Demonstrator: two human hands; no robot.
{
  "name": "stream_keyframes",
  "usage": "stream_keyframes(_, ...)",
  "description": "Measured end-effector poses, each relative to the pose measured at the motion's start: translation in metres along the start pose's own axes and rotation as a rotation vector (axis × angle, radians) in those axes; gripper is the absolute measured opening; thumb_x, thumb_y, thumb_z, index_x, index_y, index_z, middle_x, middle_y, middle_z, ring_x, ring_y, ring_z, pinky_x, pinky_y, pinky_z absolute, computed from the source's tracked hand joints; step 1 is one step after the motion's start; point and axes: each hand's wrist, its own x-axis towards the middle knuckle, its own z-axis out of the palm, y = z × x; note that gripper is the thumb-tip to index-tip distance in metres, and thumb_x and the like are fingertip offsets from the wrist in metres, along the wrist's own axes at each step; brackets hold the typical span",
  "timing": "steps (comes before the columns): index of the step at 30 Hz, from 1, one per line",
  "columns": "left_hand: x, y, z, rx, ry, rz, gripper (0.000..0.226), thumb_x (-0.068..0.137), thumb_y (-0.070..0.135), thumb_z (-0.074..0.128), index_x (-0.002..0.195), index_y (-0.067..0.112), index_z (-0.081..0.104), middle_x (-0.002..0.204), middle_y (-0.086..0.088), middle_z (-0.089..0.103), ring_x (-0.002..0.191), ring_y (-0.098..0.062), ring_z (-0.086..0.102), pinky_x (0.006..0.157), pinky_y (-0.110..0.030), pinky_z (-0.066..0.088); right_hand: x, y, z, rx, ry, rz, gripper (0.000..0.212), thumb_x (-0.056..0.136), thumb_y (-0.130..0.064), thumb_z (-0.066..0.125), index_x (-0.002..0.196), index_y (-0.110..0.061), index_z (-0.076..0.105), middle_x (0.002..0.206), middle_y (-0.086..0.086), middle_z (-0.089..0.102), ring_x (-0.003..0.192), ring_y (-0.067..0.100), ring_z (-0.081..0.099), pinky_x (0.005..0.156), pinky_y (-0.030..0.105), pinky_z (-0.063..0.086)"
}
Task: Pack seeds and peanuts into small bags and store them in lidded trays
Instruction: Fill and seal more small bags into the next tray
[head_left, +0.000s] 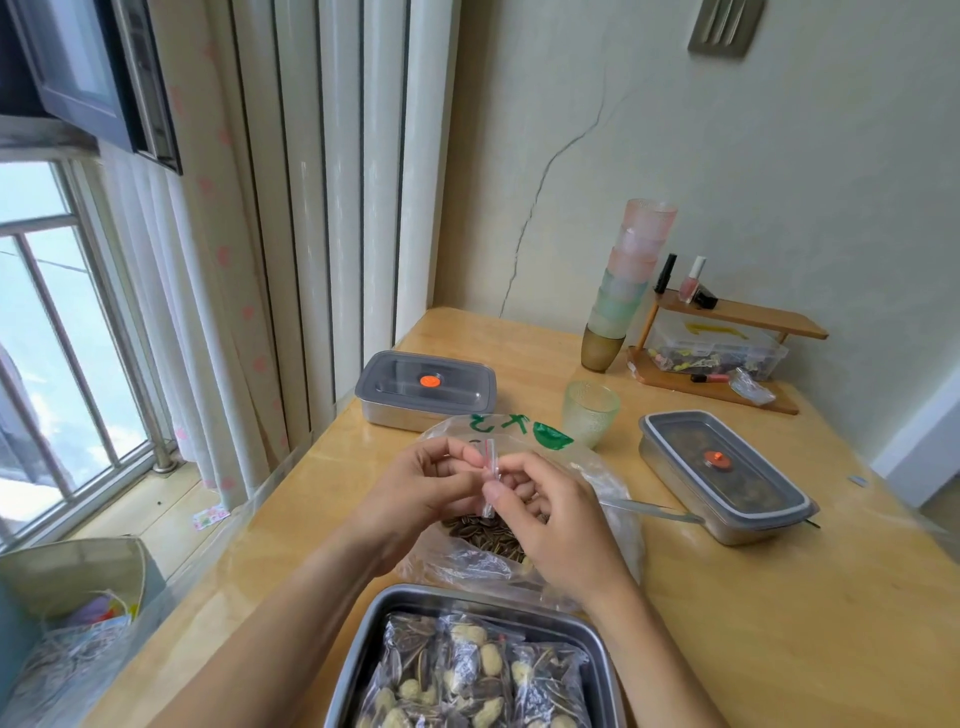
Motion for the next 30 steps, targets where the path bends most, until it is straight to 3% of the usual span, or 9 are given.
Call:
stream_keyframes(5, 0.000, -0.002, 0.002, 0.062, 0.032, 0.050, 0.022, 0.084, -0.001, 0.078, 0.102, -0.001, 0.065, 0.077, -0.012, 0.066, 0.066, -0.015, 0.067, 0.061, -0.020, 0.054, -0.001, 0.001, 0.002, 0.025, -0.010, 0.049, 0.018, 0.087, -0.035, 0.083, 0.100, -0.031, 0.071, 0.084, -0.006, 0.068, 0.074, 0.017, 0.061, 0.066, 0.034, 0.054)
stream_keyframes(10, 0.000, -0.004, 0.002, 0.052, 0.015, 0.107, 0.021, 0.084, 0.000, 0.076, 0.101, -0.006, 0.064, 0.076, -0.012, 0.069, 0.071, -0.019, 0.070, 0.070, -0.026, 0.059, 0.001, 0.003, -0.001, 0.100, -0.022, 0.131, 0.021, 0.092, -0.016, 0.077, 0.108, -0.028, 0.073, 0.093, -0.006, 0.077, 0.085, 0.014, 0.074, 0.078, 0.035, 0.062)
stream_keyframes(14, 0.000, -0.005, 0.002, 0.132, 0.020, 0.162, 0.025, 0.085, -0.002, 0.076, 0.102, -0.013, 0.062, 0.078, -0.016, 0.070, 0.073, -0.021, 0.071, 0.070, -0.027, 0.059, 0.000, 0.003, -0.001, 0.127, 0.019, 0.167, 0.016, 0.094, -0.003, 0.069, 0.101, -0.017, 0.070, 0.087, -0.003, 0.077, 0.080, 0.012, 0.076, 0.075, 0.027, 0.061)
stream_keyframes(17, -0.002, -0.004, 0.004, 0.181, 0.011, 0.195, 0.021, 0.088, 0.000, 0.074, 0.102, -0.012, 0.064, 0.079, -0.017, 0.072, 0.070, -0.018, 0.070, 0.068, -0.023, 0.057, 0.000, 0.002, -0.001, 0.100, 0.019, 0.146, 0.010, 0.097, -0.005, 0.067, 0.097, -0.015, 0.071, 0.080, -0.003, 0.076, 0.077, 0.009, 0.075, 0.074, 0.023, 0.059)
stream_keyframes(25, -0.002, -0.006, 0.005, 0.283, -0.003, 0.232, 0.011, 0.091, 0.005, 0.073, 0.097, -0.005, 0.069, 0.076, -0.013, 0.071, 0.070, -0.020, 0.064, 0.072, -0.026, 0.056, 0.002, 0.010, -0.004, 0.033, 0.075, 0.142, 0.016, 0.098, -0.016, 0.067, 0.086, -0.022, 0.076, 0.078, -0.007, 0.075, 0.078, 0.014, 0.073, 0.077, 0.044, 0.062)
stream_keyframes(30, 0.000, -0.007, 0.006, 0.307, 0.010, 0.218, 0.005, 0.094, 0.000, 0.070, 0.095, -0.004, 0.067, 0.070, -0.008, 0.067, 0.067, -0.019, 0.060, 0.069, -0.033, 0.050, 0.002, 0.008, -0.002, 0.015, 0.106, 0.137, 0.016, 0.096, -0.015, 0.068, 0.083, -0.019, 0.074, 0.072, -0.006, 0.073, 0.072, 0.013, 0.072, 0.076, 0.039, 0.061)
